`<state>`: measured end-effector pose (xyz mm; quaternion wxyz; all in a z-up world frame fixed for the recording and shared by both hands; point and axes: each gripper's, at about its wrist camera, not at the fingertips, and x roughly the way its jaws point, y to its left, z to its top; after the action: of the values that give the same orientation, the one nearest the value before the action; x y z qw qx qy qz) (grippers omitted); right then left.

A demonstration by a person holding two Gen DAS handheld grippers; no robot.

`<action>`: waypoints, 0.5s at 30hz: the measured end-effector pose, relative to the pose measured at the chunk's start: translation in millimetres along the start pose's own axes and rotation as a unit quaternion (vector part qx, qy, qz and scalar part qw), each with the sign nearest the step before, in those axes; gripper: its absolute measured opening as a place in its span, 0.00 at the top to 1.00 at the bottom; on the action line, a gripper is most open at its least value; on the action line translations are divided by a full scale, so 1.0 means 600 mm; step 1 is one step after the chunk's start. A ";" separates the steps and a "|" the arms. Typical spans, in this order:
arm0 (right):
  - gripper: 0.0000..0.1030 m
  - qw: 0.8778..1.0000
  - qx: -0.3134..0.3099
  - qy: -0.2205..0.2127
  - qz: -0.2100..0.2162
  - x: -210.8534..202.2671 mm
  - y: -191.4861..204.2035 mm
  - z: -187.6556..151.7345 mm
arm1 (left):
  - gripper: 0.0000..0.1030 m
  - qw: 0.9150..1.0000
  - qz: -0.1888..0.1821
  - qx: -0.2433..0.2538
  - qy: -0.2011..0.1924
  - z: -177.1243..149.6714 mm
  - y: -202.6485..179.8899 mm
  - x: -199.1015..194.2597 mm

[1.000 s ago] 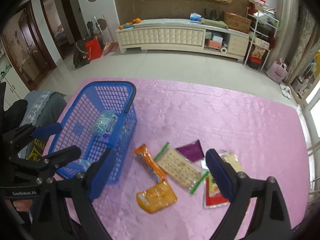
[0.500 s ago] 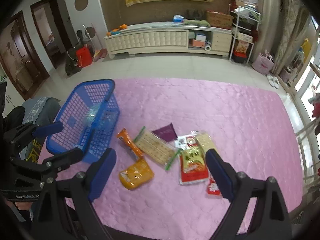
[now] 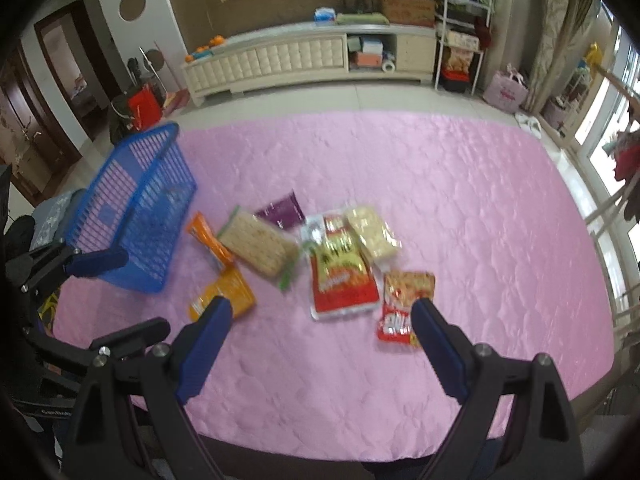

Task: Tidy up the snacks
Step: 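Withdraw both tools from the basket toward the remaining snacks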

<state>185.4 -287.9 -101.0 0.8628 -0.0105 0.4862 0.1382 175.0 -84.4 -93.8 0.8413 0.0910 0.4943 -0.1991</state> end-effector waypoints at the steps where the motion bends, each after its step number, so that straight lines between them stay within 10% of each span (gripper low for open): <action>1: 0.10 1.000 0.001 0.005 -0.001 0.007 -0.003 -0.006 | 0.25 1.000 -0.004 0.002 0.005 -0.005 -0.001 0.012; 15: 0.10 0.998 0.014 0.054 -0.003 0.105 -0.013 -0.068 | 0.24 0.996 -0.008 0.022 0.080 -0.044 0.014 0.158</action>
<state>183.9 -287.4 -176.4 0.8358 -0.0075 0.5339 0.1277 198.9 -91.0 -189.6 0.7949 0.1209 0.5566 -0.2090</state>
